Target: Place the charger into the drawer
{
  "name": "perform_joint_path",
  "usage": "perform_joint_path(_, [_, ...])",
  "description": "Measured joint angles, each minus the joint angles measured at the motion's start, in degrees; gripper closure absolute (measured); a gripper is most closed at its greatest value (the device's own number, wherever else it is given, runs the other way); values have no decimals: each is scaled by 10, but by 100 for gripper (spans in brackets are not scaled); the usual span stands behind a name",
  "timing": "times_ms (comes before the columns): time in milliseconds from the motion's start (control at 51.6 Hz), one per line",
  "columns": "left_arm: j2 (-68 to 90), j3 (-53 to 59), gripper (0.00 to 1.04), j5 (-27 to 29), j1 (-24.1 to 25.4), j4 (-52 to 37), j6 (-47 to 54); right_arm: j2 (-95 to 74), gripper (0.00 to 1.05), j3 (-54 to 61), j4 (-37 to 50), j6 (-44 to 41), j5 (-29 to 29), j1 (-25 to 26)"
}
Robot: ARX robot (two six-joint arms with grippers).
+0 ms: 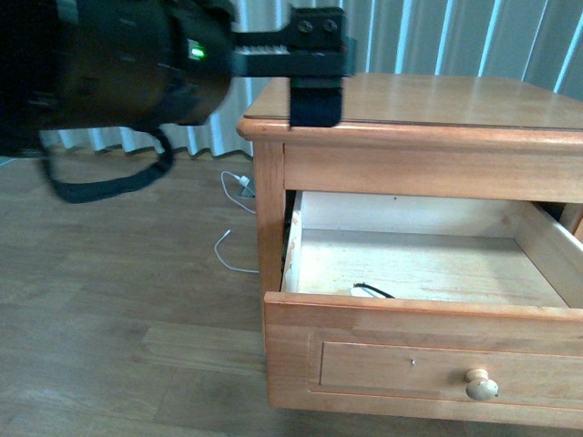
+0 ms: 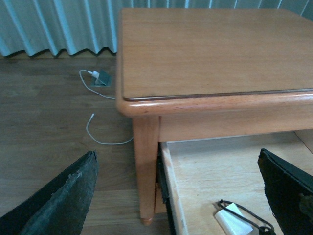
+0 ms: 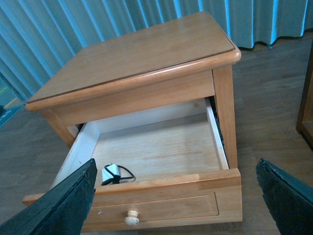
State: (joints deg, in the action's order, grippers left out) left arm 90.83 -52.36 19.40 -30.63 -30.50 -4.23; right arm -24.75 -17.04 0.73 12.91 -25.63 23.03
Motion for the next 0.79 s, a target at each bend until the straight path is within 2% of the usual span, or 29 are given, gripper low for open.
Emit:
perform_joint_path(252, [-252, 160, 6, 5, 49, 54, 1, 0, 8, 0, 0, 0, 0, 0])
perform_joint_path(542, [-593, 292, 6, 60, 88, 259, -22, 0, 8, 0, 0, 0, 0, 0])
perform_joint_path(794, [-639, 305, 6, 64, 96, 280, -34, 0, 8, 0, 0, 0, 0, 0])
